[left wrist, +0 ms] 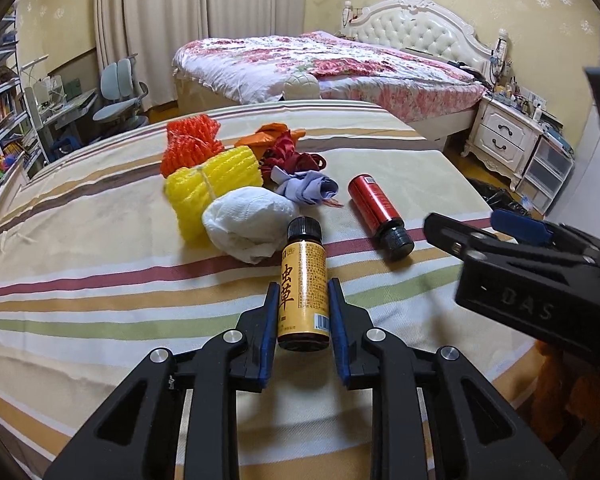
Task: Collect trash
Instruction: 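Grasp the gold spray can with the left gripper while the right gripper grasps the red can, then carry the gold and red cans over the black bin with both grippers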
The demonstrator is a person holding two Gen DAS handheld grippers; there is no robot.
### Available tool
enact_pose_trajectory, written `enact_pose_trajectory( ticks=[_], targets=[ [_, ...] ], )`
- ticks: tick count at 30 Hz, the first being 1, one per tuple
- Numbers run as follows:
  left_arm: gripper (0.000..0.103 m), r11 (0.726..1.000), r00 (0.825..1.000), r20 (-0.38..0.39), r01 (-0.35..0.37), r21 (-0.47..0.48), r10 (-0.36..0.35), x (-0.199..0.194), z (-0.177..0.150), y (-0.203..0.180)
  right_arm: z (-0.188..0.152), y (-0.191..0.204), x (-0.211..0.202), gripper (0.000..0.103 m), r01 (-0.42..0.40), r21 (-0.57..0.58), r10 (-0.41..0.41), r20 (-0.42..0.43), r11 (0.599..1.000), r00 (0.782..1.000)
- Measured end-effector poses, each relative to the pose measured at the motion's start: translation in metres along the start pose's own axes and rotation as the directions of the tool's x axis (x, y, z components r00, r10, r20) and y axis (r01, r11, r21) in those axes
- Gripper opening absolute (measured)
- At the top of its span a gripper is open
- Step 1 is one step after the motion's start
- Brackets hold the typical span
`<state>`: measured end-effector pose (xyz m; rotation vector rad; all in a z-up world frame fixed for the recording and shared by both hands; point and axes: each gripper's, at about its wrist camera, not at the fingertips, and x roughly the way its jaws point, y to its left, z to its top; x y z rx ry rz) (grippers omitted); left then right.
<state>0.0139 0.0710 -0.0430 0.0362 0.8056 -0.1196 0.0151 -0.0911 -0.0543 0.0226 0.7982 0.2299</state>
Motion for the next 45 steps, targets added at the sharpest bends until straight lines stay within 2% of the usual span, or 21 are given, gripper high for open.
enact_pose_trajectory(
  ticks=[3,12,16,17,25,32,45],
  targets=[
    [0.025,1.000,1.000,-0.004,-0.010,-0.012,0.010,-0.004,-0.005,0.010,0.004,0.011,0.008,0.078,-0.008,-0.031,0.007,-0.007,0.999,1.000],
    [0.025,0.994,0.999,-0.016,-0.051,-0.091,0.050,-0.007,-0.011,0.046,0.016,0.035,0.033,0.054,-0.024,-0.078,0.019,-0.056,0.997,0.998],
    [0.025,0.990,0.998,-0.013,-0.066,-0.124,0.065,-0.005,-0.006,0.057,0.016,0.040,0.040,0.026,-0.036,-0.097,0.027,-0.089,0.995,0.996],
    [0.025,0.989,0.998,-0.011,-0.068,-0.129,0.067,-0.005,-0.005,0.058,0.014,0.041,0.040,0.024,-0.035,-0.102,0.025,-0.090,0.994,0.996],
    [0.025,0.989,0.998,-0.002,-0.057,-0.136,0.057,-0.005,-0.003,0.050,0.005,0.035,0.029,0.023,-0.036,-0.085,0.029,-0.086,0.996,0.996],
    [0.025,0.993,0.999,0.014,-0.032,-0.114,0.034,-0.008,-0.001,0.034,-0.003,0.010,0.007,0.023,-0.013,-0.035,0.011,-0.053,0.999,0.999],
    [0.025,0.998,0.997,0.040,0.069,-0.013,-0.069,-0.009,0.015,-0.030,-0.009,-0.066,-0.041,0.023,0.111,0.079,-0.115,0.043,0.991,0.992]
  ],
)
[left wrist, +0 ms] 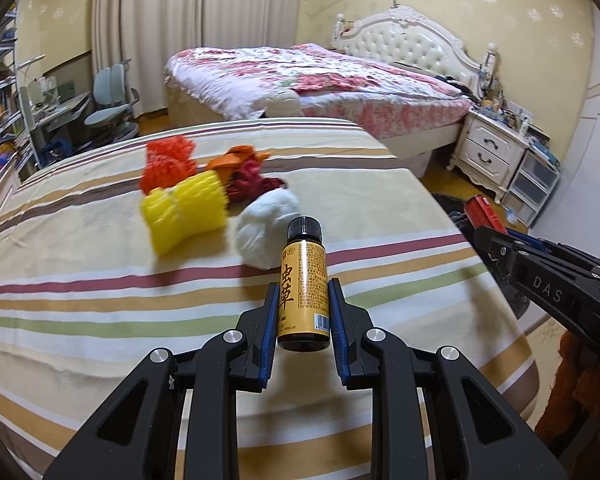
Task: Collect trash
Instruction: 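Carry the gold and red cans over the black bin with both grippers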
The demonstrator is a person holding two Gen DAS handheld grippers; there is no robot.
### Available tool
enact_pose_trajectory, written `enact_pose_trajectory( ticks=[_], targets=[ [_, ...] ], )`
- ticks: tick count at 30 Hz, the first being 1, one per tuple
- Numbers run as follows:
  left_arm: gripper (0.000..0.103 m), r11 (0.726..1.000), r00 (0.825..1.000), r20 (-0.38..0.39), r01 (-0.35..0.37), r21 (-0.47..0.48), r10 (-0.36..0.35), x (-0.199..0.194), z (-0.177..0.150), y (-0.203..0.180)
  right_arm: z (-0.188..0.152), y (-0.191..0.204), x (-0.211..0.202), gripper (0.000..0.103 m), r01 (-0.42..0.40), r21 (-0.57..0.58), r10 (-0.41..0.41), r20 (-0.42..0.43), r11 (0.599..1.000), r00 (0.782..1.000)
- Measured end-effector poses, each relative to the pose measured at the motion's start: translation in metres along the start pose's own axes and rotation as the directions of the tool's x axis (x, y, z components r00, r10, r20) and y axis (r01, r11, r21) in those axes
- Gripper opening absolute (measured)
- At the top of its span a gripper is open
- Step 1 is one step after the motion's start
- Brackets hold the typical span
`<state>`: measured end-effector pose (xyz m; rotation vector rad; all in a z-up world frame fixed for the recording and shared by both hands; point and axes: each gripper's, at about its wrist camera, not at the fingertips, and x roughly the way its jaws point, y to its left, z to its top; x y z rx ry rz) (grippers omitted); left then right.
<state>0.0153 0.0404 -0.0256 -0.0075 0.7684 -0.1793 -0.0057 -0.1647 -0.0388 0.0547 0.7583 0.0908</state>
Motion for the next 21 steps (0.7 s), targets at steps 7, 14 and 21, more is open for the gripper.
enact_pose_trajectory(
  ticks=[7,14,21],
  targets=[
    [0.025,0.998,0.999,0.020,0.037,0.047,-0.038,0.012,0.012,-0.038,0.000,-0.038,0.000,0.023,0.053,0.067,-0.054,0.009,0.996,0.999],
    [0.025,0.993,0.997,0.024,0.064,0.097,-0.067,0.034,0.027,-0.078,0.002,-0.063,0.007,0.023,0.089,0.101,-0.091,0.015,0.991,0.996],
    [0.025,0.987,0.997,0.010,0.074,0.141,-0.076,0.058,0.036,-0.109,0.003,-0.086,0.014,0.023,0.104,0.133,-0.107,0.013,0.986,0.994]
  ],
)
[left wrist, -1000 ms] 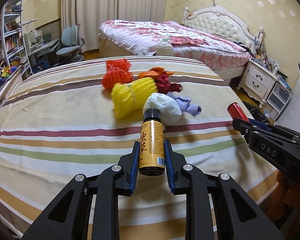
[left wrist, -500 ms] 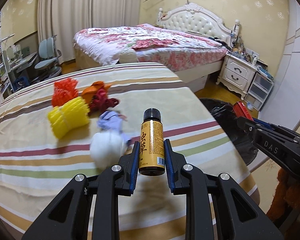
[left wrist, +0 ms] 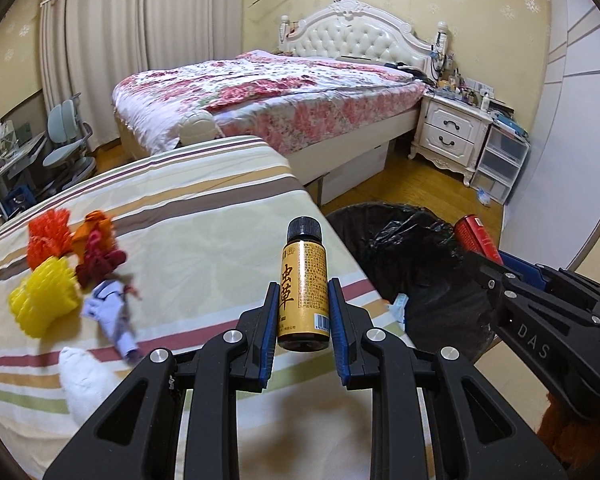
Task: Collect trash
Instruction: 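Carry the gold and red cans over the black bin with both grippers, then open both grippers to drop the two cans into the bin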
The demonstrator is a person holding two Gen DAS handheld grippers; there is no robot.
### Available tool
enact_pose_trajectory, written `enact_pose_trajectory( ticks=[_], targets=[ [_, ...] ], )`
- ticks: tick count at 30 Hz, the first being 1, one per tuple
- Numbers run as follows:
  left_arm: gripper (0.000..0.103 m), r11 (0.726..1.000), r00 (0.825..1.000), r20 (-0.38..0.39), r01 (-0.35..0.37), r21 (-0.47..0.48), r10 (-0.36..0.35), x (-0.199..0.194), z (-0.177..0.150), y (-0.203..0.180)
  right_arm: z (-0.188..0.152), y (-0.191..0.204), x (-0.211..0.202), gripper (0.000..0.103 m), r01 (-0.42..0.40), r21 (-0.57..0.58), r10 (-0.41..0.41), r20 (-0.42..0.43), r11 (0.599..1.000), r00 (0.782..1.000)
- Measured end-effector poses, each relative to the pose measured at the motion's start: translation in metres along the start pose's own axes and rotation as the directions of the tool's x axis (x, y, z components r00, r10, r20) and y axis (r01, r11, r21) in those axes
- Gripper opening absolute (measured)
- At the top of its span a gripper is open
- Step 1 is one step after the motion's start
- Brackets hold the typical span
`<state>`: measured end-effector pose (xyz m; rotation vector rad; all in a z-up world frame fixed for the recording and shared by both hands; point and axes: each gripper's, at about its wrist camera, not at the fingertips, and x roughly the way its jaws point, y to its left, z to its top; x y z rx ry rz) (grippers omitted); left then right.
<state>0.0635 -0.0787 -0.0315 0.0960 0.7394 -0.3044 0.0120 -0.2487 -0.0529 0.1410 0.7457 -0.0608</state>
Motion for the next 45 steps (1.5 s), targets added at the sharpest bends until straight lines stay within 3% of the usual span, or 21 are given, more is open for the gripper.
enact_pose_trajectory(
  ticks=[11,30,31,34,40,45],
  targets=[
    [0.025,0.999,1.000,-0.009,0.009,0.047,-0.009,0.023,0.012,-0.028,0.006,-0.022,0.013,0.023,0.009,0.029,-0.009,-0.006,1.000,1.000],
    [0.025,0.997,0.999,-0.049,0.014,0.074,-0.010,0.040,0.017,-0.039,0.009,-0.039,0.024,0.024,0.018,0.060,-0.017,-0.023,0.998,1.000],
    [0.026,0.997,0.999,-0.051,0.014,0.073,-0.010,0.041,0.018,-0.038,0.009,-0.039,0.025,0.024,0.020,0.063,-0.019,-0.023,0.998,1.000],
    [0.043,0.998,0.999,-0.046,0.007,0.070,-0.004,0.040,0.018,-0.037,0.009,-0.041,0.025,0.028,0.024,0.071,-0.022,-0.023,0.997,0.999],
    [0.057,0.998,0.999,-0.040,0.001,0.061,0.001,0.033,0.014,-0.034,0.008,-0.038,0.022,0.036,0.037,0.066,-0.036,-0.016,0.997,0.999],
    [0.061,0.999,0.999,-0.040,-0.014,0.042,0.015,0.024,0.011,-0.025,0.006,-0.034,0.018,0.042,0.038,0.061,-0.037,-0.015,0.997,0.999]
  ],
)
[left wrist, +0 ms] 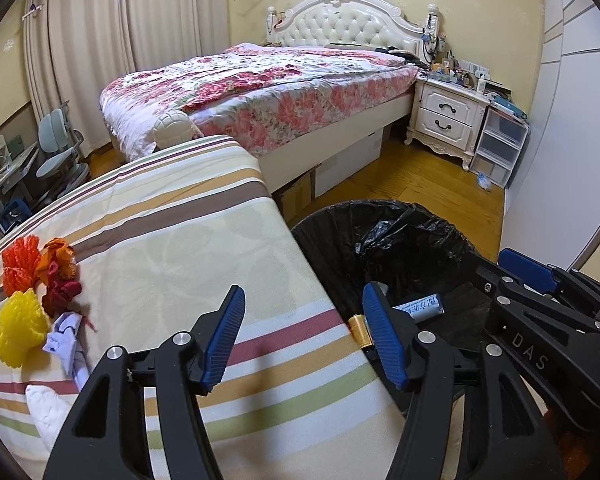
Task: Collect trash
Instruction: 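Open both grippers to drop the two cans into the bin, then move both grippers back over the bed toward the cloths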
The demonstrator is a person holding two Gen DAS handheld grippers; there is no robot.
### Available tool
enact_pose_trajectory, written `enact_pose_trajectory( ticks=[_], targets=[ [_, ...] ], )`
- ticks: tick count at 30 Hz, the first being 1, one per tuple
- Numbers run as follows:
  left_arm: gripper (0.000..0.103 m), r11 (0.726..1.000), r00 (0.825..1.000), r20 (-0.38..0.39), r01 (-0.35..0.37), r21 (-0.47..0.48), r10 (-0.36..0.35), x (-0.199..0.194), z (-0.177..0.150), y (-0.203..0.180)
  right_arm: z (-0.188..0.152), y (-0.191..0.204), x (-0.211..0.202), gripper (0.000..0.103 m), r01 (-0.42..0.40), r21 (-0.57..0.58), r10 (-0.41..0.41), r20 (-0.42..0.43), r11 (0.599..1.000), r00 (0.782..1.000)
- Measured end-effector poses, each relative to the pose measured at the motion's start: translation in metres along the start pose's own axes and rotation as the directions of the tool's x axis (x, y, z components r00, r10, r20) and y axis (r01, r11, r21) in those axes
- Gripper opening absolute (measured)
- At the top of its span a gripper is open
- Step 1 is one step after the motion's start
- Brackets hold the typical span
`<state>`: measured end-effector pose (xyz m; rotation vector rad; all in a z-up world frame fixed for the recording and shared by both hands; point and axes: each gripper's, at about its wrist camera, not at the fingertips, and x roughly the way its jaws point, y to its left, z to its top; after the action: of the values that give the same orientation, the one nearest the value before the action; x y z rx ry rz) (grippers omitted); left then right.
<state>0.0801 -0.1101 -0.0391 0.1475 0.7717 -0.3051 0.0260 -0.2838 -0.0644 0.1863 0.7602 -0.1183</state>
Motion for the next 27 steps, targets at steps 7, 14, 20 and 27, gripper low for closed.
enact_pose_trajectory(
  ticks=[7,14,20,27],
  targets=[
    [0.062,0.999,0.999,-0.005,-0.033,-0.039,0.033,-0.016,-0.009,0.021,-0.008,0.012,-0.007,0.046,-0.013,-0.017,0.013,-0.006,1.000,1.000],
    [0.062,0.995,0.998,-0.001,-0.061,-0.077,0.062,-0.038,-0.022,0.044,-0.020,0.030,-0.015,0.049,-0.035,-0.039,0.035,-0.017,0.999,0.999],
    [0.062,0.990,0.996,0.007,-0.091,-0.112,0.093,-0.057,-0.034,0.064,-0.033,0.049,-0.024,0.050,-0.060,-0.070,0.058,-0.029,0.996,0.998],
    [0.067,0.976,0.988,0.009,-0.148,-0.162,0.152,-0.077,-0.054,0.090,-0.048,0.069,-0.037,0.058,-0.090,-0.097,0.087,-0.032,0.991,0.996]
  ],
)
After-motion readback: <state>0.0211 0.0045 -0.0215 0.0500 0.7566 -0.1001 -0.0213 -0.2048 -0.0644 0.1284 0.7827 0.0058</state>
